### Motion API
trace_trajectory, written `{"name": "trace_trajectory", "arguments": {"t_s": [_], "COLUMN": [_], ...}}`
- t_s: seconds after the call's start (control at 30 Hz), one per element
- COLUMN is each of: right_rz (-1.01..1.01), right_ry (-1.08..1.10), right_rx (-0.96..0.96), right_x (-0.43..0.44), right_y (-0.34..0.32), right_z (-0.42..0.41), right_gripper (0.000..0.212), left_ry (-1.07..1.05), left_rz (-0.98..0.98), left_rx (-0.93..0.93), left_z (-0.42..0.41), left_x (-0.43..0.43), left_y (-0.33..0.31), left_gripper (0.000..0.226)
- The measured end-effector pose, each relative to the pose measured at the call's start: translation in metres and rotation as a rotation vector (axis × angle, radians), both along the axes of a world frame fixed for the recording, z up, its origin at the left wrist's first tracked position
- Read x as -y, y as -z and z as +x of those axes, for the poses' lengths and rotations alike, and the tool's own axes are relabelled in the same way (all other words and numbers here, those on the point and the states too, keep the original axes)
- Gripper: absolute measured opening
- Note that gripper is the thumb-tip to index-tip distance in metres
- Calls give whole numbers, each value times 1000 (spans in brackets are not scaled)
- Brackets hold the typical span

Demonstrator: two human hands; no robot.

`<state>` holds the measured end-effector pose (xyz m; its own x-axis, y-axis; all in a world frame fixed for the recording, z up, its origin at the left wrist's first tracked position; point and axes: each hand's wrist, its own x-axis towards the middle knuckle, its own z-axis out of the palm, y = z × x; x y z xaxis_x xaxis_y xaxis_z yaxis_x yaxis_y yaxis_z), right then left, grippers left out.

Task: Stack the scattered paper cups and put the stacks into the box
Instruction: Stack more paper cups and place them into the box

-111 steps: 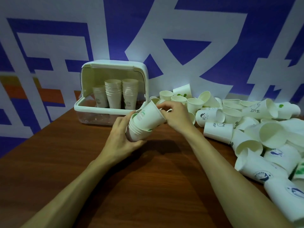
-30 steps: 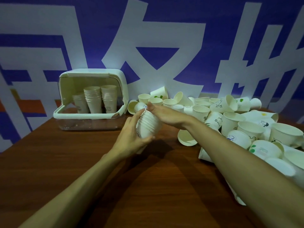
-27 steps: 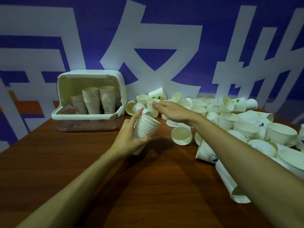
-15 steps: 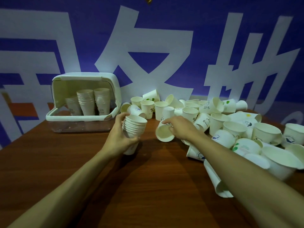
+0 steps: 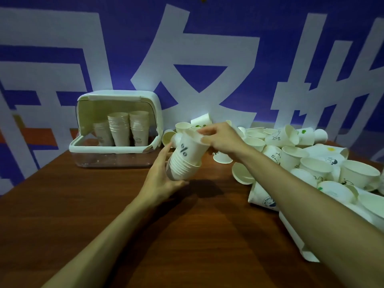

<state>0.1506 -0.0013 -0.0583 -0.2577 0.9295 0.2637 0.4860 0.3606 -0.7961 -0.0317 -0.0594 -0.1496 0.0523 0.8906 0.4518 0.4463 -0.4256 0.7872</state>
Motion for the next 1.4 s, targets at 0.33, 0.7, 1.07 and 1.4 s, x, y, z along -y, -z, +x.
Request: {"name": "trace_trajectory", "arguments": {"t_s": [0.33, 0.7, 1.07, 1.4], "right_rz": [70, 199, 72, -112], "right_ry": [314, 371, 50, -74], "right_rx": [1023, 226, 98, 726], "right_x": [-29, -12, 35, 32], "right_y": [33, 33, -9, 13], "right_z": [41, 59, 56, 117], "right_gripper": [43, 25, 36, 61], "left_ry": [-25, -84, 30, 21], "left_rz": [28, 37, 149, 11], "left_rx": [100, 72, -197, -179], "left_z": [-2, 5, 49, 68], "left_x": [7, 18, 22, 20], "left_y": [6, 3, -31, -18], "left_gripper": [106, 94, 104, 100]}}
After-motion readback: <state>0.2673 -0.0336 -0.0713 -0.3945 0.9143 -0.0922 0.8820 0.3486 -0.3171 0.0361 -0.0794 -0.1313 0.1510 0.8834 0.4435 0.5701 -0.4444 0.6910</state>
